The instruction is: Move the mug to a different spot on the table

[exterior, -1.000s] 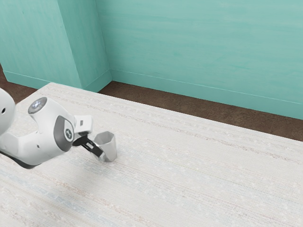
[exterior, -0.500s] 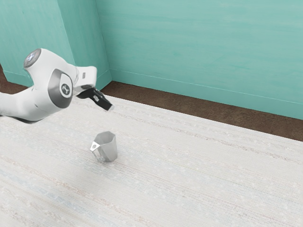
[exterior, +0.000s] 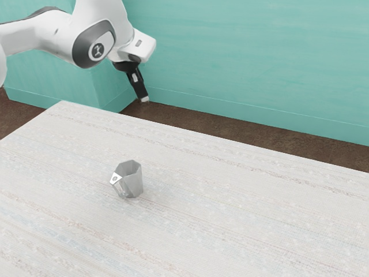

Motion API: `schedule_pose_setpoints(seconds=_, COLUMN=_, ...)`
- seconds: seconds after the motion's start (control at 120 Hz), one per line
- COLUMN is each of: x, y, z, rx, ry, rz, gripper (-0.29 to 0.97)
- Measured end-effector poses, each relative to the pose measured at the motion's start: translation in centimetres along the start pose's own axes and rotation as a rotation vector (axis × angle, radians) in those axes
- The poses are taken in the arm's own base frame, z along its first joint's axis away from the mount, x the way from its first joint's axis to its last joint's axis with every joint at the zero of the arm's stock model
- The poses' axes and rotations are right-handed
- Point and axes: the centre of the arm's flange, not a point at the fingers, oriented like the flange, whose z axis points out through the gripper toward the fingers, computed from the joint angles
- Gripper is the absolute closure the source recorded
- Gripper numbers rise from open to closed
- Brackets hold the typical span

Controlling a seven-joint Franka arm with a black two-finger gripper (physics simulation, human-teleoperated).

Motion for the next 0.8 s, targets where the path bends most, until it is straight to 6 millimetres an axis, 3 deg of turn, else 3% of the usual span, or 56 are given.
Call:
schedule_pose_setpoints(seconds=0.083, x=1.2, y=-1.4, z=-6.2, rx=0.038, ry=0.013, rz=-0.058, gripper=0.0)
schedule_pose_setpoints(seconds=0.15, x=1.0, y=-1.7, z=-7.9, rx=0.036, ry=-0.013, rz=-0.101, gripper=0.0)
schedule_pose_setpoints(seconds=0.442, x=-1.5, y=-2.7, z=-7.3, rx=-0.005, ry=-0.137, rz=-0.265, gripper=0.0)
schedule_pose_setpoints(seconds=0.8, x=-1.3, y=-1.8, z=-7.1, rx=-0.016, ry=-0.168, rz=-0.345, gripper=0.0)
